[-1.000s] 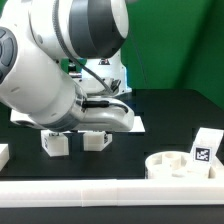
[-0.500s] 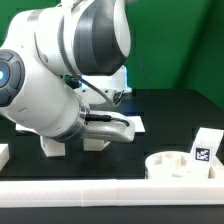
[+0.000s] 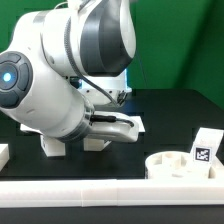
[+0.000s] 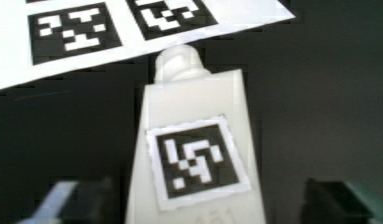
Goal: Assemble stool
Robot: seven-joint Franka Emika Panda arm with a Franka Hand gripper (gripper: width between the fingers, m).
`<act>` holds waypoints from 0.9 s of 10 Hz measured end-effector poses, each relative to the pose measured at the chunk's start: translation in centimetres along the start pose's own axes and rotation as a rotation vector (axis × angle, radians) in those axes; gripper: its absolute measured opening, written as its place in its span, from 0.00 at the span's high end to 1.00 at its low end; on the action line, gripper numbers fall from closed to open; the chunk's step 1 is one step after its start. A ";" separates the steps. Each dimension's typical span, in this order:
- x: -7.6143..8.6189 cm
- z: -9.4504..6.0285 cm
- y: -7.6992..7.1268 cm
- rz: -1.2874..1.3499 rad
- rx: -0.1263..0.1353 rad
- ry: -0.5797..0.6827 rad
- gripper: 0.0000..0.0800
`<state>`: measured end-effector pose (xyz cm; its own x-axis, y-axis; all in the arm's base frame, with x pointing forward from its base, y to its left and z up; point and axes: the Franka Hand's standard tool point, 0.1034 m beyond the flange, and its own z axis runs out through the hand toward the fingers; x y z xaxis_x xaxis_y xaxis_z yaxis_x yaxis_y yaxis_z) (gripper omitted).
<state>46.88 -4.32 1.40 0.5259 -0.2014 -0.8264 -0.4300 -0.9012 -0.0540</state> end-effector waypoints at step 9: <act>-2.7 -3.5 -3.6 -0.038 -0.013 0.060 0.59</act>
Offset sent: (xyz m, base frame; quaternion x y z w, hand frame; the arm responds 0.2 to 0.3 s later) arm 0.0027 0.0030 -0.0014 -0.0079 0.0044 -0.0058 0.9999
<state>49.61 -1.84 5.85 0.5848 -0.1894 -0.7887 -0.3995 -0.9135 -0.0769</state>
